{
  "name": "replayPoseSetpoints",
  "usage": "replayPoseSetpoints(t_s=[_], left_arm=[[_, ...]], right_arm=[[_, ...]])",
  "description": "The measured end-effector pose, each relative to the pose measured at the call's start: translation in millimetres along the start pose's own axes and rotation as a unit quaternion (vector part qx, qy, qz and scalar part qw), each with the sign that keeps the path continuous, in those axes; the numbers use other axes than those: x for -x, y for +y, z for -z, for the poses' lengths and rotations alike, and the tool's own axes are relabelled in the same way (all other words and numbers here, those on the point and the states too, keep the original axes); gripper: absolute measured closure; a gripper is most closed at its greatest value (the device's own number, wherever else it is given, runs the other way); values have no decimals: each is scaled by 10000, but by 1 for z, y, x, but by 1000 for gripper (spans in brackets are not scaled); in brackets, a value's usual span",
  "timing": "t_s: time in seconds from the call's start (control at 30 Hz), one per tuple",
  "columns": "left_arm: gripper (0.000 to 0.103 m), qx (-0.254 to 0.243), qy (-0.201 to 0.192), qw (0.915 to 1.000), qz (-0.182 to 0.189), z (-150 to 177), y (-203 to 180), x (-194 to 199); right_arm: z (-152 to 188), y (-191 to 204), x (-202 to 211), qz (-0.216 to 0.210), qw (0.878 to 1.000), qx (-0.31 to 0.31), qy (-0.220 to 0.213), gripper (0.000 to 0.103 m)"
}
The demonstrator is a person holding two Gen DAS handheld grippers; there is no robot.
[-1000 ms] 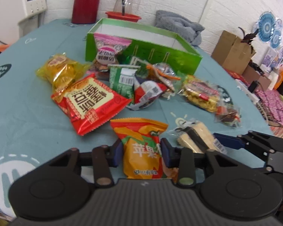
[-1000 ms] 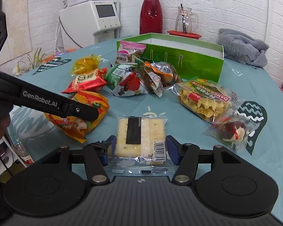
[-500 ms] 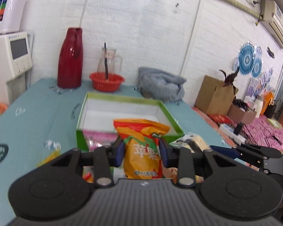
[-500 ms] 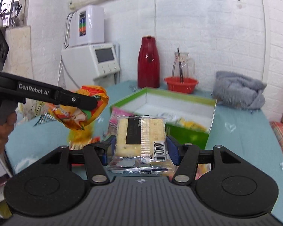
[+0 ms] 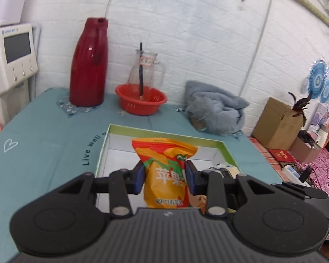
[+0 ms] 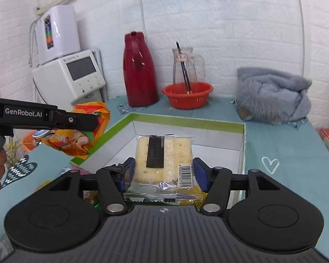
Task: Organize snacks
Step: 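Carry both packs into the green box and open both tools, then move the left tool back to the pile and grasp the red cracker bag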
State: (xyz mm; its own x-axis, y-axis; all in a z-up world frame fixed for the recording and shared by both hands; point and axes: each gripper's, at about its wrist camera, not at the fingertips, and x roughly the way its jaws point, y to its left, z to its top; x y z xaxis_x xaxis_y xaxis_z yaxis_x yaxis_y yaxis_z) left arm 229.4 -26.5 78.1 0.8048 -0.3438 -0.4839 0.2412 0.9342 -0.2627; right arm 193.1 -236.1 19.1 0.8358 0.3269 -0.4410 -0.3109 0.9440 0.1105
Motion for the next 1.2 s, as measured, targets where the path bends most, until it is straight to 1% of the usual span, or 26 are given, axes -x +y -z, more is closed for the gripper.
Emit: replayPoseSetpoints(t_s=[0.07, 0.17, 0.2, 0.23, 0.27, 0.3, 0.33, 0.37, 0.4, 0.5, 0.57, 0.67, 0.83, 0.93, 1.07, 1.13, 1.2], left_arm=[[69, 47, 134, 9999, -32, -2, 8, -15], [68, 88, 228, 9997, -80, -1, 15, -31], [54, 117, 202, 9996, -129, 0, 17, -35], [36, 130, 127, 9996, -200, 1, 19, -36], [13, 93, -21, 9996, -275, 2, 20, -36], [0, -21, -146, 9990, -429, 4, 20, -36], [0, -164, -242, 9977, -612, 6, 19, -36], [0, -241, -229, 9966, -753, 7, 18, -37], [0, -233, -177, 9963, -808, 7, 19, -38], [0, -197, -172, 9967, -769, 8, 23, -36], [0, -267, -230, 9962, -801, 8, 20, -31], [0, -319, -281, 9965, -719, 6, 15, -17], [0, -346, -539, 9959, -632, 2, 0, 25], [0, -470, -682, 9952, -517, 8, -11, 54], [0, -551, -753, 9944, -490, 28, -19, 91], [0, -496, -719, 9953, -419, 43, -17, 108], [0, -445, -617, 9963, -400, 59, -13, 120]], right_arm=[[0, -2, -15, 1, 9999, -70, 105, 8], [-1, -2, -37, -30, 9997, -61, 255, 8], [0, -1, -43, -29, 9996, -13, 292, 6], [1, 1, -48, -40, 9994, 76, 329, 3], [2, 4, -53, -10, 9991, 212, 355, 0], [4, 7, -56, 57, 9986, 367, 386, 0], [6, 11, -58, 158, 9978, 493, 405, 0], [8, 13, -60, 248, 9971, 599, 391, 0], [10, 15, -59, 264, 9968, 678, 346, 0], [12, 13, -59, 115, 9970, 674, 366, 0], [10, 11, -56, 78, 9976, 580, 377, 0], [5, 13, -43, 93, 9978, 584, 294, 0], [-9, 16, 6, 34, 9986, 475, -217, 0], [-8, 18, 42, -78, 9977, 507, -447, 0], [9, 20, 83, -95, 9971, 470, -597, 0], [23, 20, 99, -183, 9970, 383, -645, 0], [39, 19, 108, -260, 9975, 291, -590, 0]])
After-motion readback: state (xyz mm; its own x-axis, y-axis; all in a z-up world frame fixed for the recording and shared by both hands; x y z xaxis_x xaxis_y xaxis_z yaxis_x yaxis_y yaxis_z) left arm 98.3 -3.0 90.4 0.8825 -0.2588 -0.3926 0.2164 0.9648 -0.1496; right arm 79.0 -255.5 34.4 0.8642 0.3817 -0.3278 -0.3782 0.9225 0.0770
